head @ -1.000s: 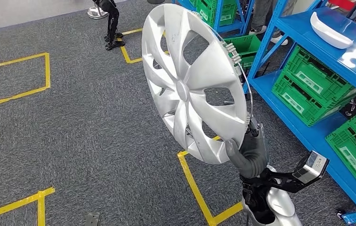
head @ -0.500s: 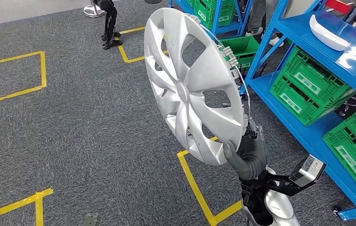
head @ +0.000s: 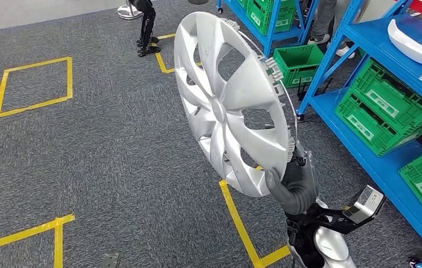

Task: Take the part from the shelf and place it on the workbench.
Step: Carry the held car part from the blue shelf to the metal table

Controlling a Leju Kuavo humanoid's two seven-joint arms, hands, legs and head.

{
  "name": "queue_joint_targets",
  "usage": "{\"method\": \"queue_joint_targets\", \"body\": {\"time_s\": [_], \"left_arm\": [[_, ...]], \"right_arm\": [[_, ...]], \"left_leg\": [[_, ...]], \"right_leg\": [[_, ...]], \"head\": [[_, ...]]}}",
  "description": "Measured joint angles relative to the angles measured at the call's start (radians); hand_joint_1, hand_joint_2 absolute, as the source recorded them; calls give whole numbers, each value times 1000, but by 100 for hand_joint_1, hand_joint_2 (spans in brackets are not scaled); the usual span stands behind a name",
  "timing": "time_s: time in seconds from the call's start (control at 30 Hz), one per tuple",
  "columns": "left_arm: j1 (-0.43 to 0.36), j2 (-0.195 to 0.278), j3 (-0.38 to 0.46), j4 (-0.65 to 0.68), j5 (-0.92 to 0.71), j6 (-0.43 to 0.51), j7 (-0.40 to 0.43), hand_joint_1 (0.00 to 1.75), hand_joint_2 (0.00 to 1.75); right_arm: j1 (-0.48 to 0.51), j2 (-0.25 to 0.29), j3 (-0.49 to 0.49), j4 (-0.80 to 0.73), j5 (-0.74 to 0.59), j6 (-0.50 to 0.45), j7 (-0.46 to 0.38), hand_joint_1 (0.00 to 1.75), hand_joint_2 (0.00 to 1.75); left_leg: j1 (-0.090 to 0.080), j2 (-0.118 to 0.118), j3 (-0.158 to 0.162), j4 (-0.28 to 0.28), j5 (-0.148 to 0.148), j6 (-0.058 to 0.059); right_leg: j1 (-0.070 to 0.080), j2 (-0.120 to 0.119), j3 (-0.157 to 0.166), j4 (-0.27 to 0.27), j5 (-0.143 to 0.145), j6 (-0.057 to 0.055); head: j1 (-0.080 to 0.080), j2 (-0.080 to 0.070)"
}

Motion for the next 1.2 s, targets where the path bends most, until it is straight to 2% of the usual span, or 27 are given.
{"method": "queue_joint_targets", "body": {"time_s": [0.03, 0.1, 0.13, 0.17, 0.2, 0.23, 0.3, 0.33, 0.37, 0.43, 0.47, 0.5, 0.53, 0.6, 0.63, 0.67, 0.7, 0.73, 0.8, 0.83, 0.87, 0.93, 0.97, 1.03, 1.1, 1.17, 1.2], "left_arm": [[0, 1, 0, 0, -1, 0, 0, 0, 175], [0, 1, -2, 0, -3, 0, 0, 0, 175], [1, 1, -4, 0, -4, 0, 1, 0, 175], [3, 1, -5, 0, -5, 0, 1, 0, 175], [4, 1, -7, 1, -5, 0, 1, 0, 175], [4, 2, -8, 1, -5, 0, 1, 0, 175], [2, 2, -9, 1, -5, -1, 1, 0, 175], [0, 2, -9, 1, -5, -1, 1, 0, 175], [-2, 1, -9, 1, -5, -1, 1, 0, 175], [-2, 2, -10, 1, -5, 0, 2, 0, 175], [-1, 3, -10, 2, -5, 0, 3, 0, 175], [-1, 3, -10, 2, -5, 1, 4, 0, 175], [-1, 4, -10, 3, -4, 1, 4, 0, 175], [-3, 4, -10, 3, -4, 1, 4, 0, 175], [-4, 3, -10, 3, -3, 1, 5, 0, 175], [-3, 3, -10, 3, -3, 1, 5, 0, 175], [-3, 3, -10, 3, -3, 1, 6, 0, 175], [-2, 3, -10, 3, -3, 1, 6, 0, 175], [-2, 3, -10, 3, -3, 1, 7, 0, 175], [-3, 3, -10, 3, -2, 1, 7, 0, 175], [-2, 3, -10, 3, -1, 1, 7, 0, 175], [0, 3, -10, 4, 1, 2, 7, 0, 175], [1, 4, -10, 4, 1, 2, 7, 0, 175], [3, 6, -10, 5, 1, 2, 8, 0, 175], [3, 6, -10, 6, 1, 3, 8, 0, 175], [2, 5, -11, 6, 1, 2, 9, 0, 175], [3, 5, -11, 6, 1, 2, 9, 0, 175]], "right_arm": [[0, 1, 0, -1, 1, -1, -1, 175, 175], [1, 1, 0, -2, 1, -2, -1, 175, 175], [2, 1, 1, -2, 2, -2, -1, 175, 175], [3, 1, 1, -2, 2, -2, -1, 175, 175], [4, 1, 2, -2, 2, -2, -1, 175, 175], [4, 1, 2, -2, 2, -3, -1, 175, 175], [4, 0, 3, -3, 2, -3, -1, 175, 175], [3, 0, 3, -4, 2, -3, -1, 175, 175], [4, 0, 3, -4, 2, -4, -1, 175, 175], [4, -1, 4, -5, 3, -5, -2, 175, 175], [4, -1, 5, -5, 4, -7, -2, 175, 175], [5, -2, 5, -6, 4, -8, -3, 175, 175], [6, -2, 5, -6, 5, -9, -3, 175, 175], [11, -4, 4, -6, 5, -11, -5, 175, 175], [14, -4, 4, -6, 6, -12, -5, 175, 175], [18, -5, 5, -6, 6, -12, -5, 175, 175], [21, -6, 5, -6, 6, -12, -5, 175, 175], [22, -6, 5, -6, 6, -12, -5, 175, 175], [21, -7, 5, -6, 6, -12, -5, 175, 175], [19, -6, 5, -6, 6, -12, -5, 175, 175], [19, -6, 5, -6, 7, -12, -5, 175, 175], [19, -5, 6, -6, 7, -12, -5, 175, 175], [18, -5, 6, -6, 7, -12, -5, 175, 175], [17, -2, 6, -6, 7, -12, -6, 175, 175], [17, 0, 6, -7, 7, -12, -7, 175, 175], [20, 0, 6, -6, 7, -12, -7, 175, 175], [21, 0, 6, -6, 7, -12, -7, 175, 175]], "left_leg": [[3, 11, -21, 44, -25, -7], [12, 32, -84, 177, -85, -21], [17, 37, -113, 234, -104, -27], [21, 40, -127, 260, -105, -31], [25, 44, -121, 244, -87, -35], [28, 54, -95, 190, -55, -37], [27, 95, -22, 47, 2, -38], [23, 111, 2, 1, 15, -34], [19, 118, 12, -20, 17, -30], [12, 100, 12, -26, 19, -15], [12, 88, 13, -30, 22, -7], [12, 77, 14, -35, 26, 2], [14, 66, 16, -39, 30, 10], [15, 42, 14, -41, 33, 19], [13, 29, 13, -41, 34, 20], [12, 14, 12, -41, 34, 21], [12, 0, 12, -40, 34, 21], [11, -14, 12, -39, 34, 21], [10, -40, 10, -32, 33, 17], [9, -51, 7, -28, 31, 13], [8, -60, 2, -24, 31, 9], [10, -74, -5, -21, 31, -2], [12, -70, -8, -18, 29, -7], [12, -26, -28, 24, 3, -17], [14, 26, -83, 140, -56, -27], [18, 41, -137, 251, -93, -32], [19, 43, -142, 261, -88, -33]], "right_leg": [[-3, -8, 2, -3, 1, -4], [-1, -23, 4, -2, -1, -7], [0, -32, 4, -2, -2, -7], [0, -40, 5, -2, -2, -8], [0, -49, 5, -2, -3, -7], [0, -57, 7, -2, -5, -6], [5, -71, 10, -1, -9, 0], [9, -78, 10, 0, -11, 5], [13, -86, 10, 1, -13, 10], [13, -106, 10, -1, -15, 20], [11, -107, 8, 4, -20, 24], [7, -97, 0, 21, -32, 24], [5, -79, -18, 59, -52, 22], [2, -36, -83, 195, -107, 11], [2, -26, -118, 262, -128, 9], [2, -21, -140, 301, -135, 12], [2, -19, -144, 301, -126, 17], [1, -15, -126, 255, -102, 24], [-2, 14, -63, 115, -44, 36], [-3, 28, -38, 61, -23, 35], [-3, 37, -26, 34, -13, 32], [1, 27, -21, 26, -8, 22], [0, 19, -20, 24, -6, 17], [-3, 2, -15, 21, -5, 5], [0, -18, -10, 20, -9, -4], [4, -41, -8, 20, -12, -9], [6, -53, -8, 20, -13, -10]], "head": [[-1, 0], [-2, 0], [-2, 0], [-2, 0], [-2, 0], [-2, 0], [-2, 0], [-1, 0], [-1, 0], [1, 0], [1, 0], [2, 0], [3, 0], [4, 0], [4, 0], [4, 0], [4, 0], [4, 0], [4, 0], [4, 0], [3, 0], [3, 0], [3, 0], [1, 0], [-2, 0], [-2, 0], [-2, 0]]}}
